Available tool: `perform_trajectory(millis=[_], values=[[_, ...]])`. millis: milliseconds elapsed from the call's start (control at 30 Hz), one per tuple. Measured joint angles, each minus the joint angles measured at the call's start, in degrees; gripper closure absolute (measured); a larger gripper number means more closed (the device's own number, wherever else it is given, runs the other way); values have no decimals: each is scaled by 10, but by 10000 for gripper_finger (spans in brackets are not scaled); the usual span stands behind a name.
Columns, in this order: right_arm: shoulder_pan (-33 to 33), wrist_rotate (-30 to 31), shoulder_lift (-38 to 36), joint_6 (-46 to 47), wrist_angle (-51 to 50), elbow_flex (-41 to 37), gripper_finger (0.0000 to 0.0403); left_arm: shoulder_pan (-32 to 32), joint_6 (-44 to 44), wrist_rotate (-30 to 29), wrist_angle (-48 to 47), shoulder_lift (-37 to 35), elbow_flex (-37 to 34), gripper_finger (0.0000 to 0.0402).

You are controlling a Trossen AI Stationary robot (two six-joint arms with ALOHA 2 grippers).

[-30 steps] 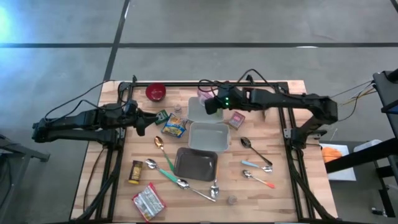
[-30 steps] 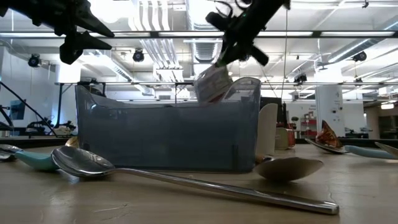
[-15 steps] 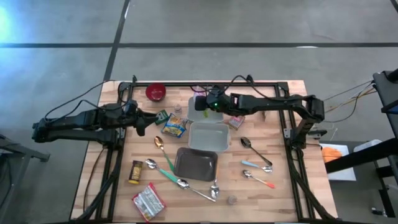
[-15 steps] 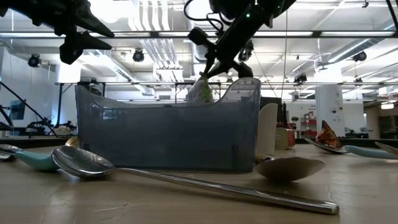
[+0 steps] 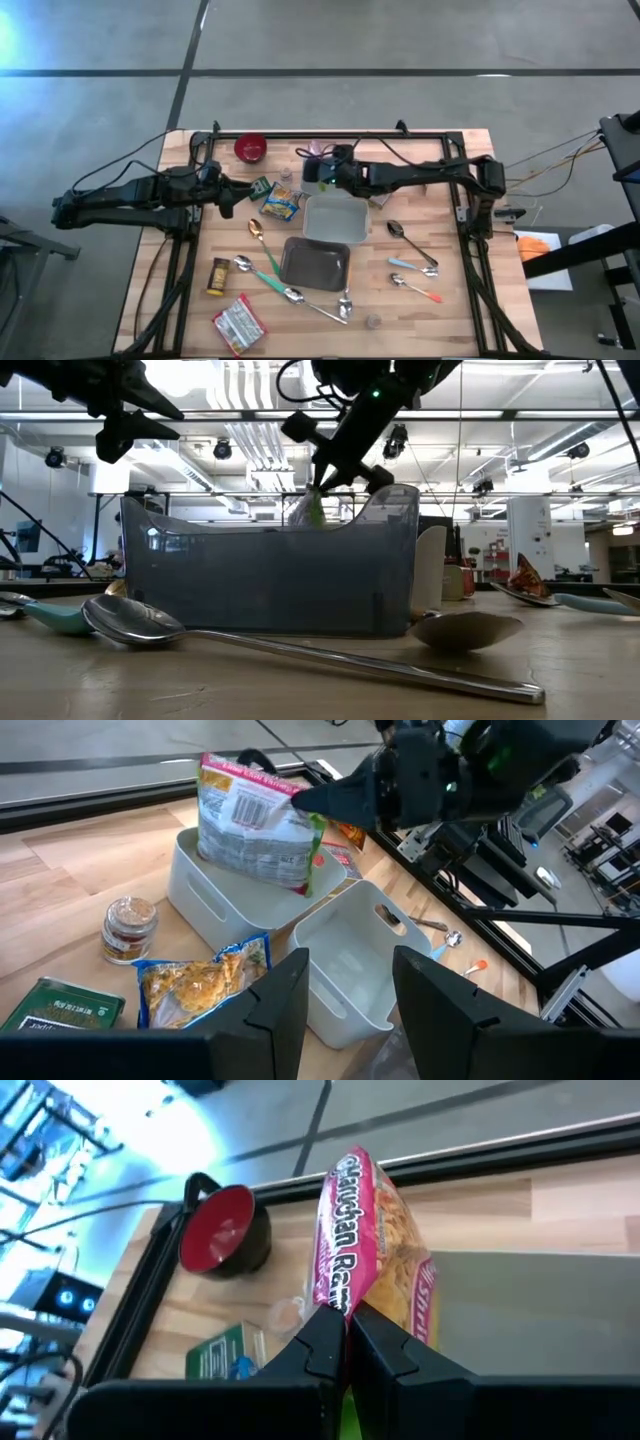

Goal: Pick & Place Food Item
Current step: Put the green noodle pack into the top gray bin

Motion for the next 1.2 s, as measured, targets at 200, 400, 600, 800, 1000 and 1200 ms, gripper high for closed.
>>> perform_trajectory(millis=[200,400,600,800,1000,1200], values=[[12,22,36,15,-29,31,395,0,-16,0,0,0,0,250],[23,22,71,29,-57,58,395,0,-18,0,0,0,0,250],[22,26,87,18,-53,74,395,0,-18,0,0,0,0,250],[19,36,101,13,-47,74,395,0,-19,0,1,0,0,250],[19,32,114,14,-42,74,395,0,-19,0,1,0,0,250],[19,32,114,8,-41,74,395,0,-19,0,1,0,0,250]])
